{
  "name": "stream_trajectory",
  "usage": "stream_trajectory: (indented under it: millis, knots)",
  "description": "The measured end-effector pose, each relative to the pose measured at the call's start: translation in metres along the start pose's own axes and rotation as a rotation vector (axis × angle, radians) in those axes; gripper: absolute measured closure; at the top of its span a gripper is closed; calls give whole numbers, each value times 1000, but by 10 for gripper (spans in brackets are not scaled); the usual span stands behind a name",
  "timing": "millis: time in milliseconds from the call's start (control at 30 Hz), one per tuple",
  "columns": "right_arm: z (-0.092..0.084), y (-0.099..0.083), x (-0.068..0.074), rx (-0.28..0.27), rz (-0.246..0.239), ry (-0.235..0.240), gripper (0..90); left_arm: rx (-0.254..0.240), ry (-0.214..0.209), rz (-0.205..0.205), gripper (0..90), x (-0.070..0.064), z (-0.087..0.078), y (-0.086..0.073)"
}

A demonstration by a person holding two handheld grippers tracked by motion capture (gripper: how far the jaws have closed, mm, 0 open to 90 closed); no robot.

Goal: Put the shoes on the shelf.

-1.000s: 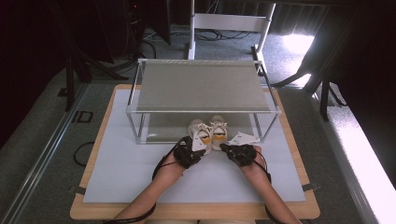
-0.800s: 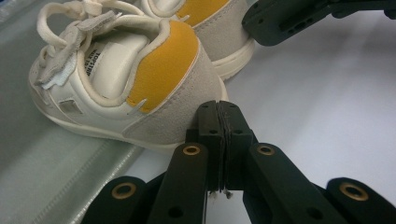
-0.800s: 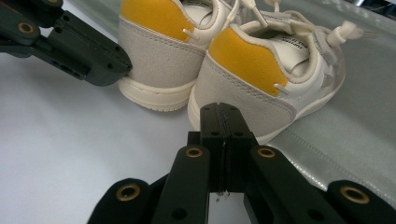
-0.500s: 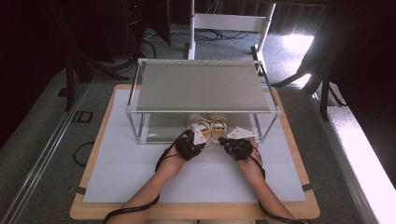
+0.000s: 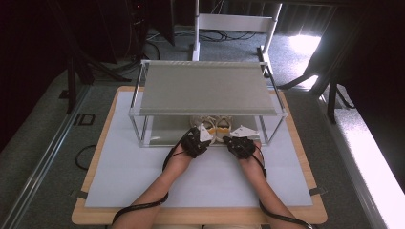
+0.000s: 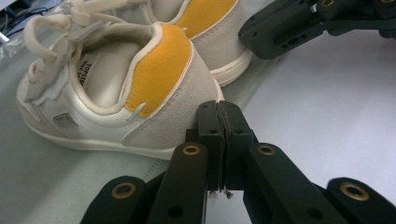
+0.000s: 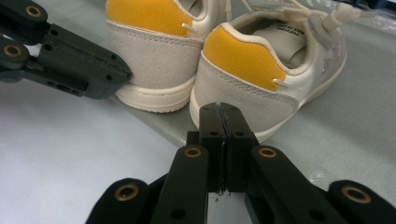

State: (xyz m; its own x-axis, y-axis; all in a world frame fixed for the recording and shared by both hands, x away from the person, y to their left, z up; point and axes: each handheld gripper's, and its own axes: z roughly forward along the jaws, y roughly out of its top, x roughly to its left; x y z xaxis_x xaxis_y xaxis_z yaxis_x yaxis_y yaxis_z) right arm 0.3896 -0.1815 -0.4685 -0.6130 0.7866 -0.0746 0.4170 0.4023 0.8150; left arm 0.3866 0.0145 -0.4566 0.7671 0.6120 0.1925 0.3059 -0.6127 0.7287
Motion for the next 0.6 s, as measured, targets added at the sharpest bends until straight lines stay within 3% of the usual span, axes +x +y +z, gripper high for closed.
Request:
stream_trajectory:
  millis: [233,300,433,600]
  knots:
    - [-3,-2,2,-23,14,9,838,11,16,10,788,-7,1,-2]
    - [-7,-3,3,-39,11,18,784,6,17,-12,765,-8,0,-4]
    - [-17,-2,6,-75,14,12,670,0,24,-62,622,-11,-3,-8]
    - [-27,-4,4,-100,42,6,682,0,21,-90,644,-8,-3,-7]
